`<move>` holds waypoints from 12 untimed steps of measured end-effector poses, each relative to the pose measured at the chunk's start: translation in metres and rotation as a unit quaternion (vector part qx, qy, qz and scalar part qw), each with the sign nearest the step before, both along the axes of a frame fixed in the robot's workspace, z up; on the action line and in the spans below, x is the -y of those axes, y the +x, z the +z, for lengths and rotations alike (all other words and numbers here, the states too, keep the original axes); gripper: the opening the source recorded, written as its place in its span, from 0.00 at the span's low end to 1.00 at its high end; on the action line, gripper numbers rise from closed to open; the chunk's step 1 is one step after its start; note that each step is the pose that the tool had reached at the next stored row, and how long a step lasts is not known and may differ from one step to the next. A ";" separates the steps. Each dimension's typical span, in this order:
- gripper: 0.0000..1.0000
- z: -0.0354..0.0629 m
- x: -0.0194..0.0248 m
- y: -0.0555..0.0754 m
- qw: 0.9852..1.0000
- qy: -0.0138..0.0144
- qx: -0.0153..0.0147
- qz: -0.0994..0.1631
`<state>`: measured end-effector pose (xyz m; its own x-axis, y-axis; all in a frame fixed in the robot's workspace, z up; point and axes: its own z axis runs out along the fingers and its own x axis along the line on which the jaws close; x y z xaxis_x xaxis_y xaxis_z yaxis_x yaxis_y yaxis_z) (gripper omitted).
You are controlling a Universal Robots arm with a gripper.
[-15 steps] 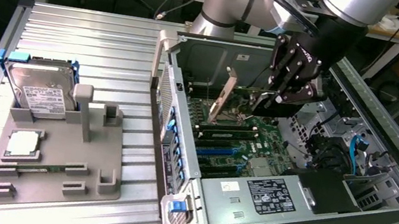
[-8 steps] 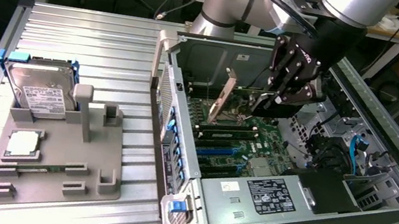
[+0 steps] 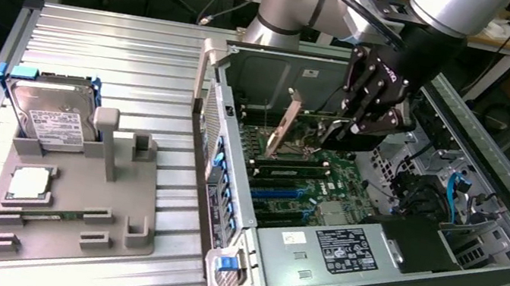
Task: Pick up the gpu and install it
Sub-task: 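Insert the gpu into the slot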
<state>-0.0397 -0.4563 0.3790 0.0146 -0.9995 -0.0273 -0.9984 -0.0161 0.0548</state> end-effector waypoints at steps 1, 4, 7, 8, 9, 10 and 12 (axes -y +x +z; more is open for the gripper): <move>0.27 -0.0002 0.0000 0.000 1.000 0.000 0.000 0.000; 0.27 -0.0012 0.0000 0.000 1.000 0.000 0.000 0.000; 0.27 -0.0025 0.0000 0.000 1.000 0.000 0.000 0.000; 0.27 -0.0028 0.0000 0.000 1.000 0.000 0.000 0.000; 0.27 -0.0030 0.0000 0.000 1.000 0.000 0.000 0.000; 0.27 -0.0034 0.0000 0.000 1.000 0.000 0.000 0.000; 0.27 -0.0039 0.0000 0.000 1.000 0.000 0.000 0.000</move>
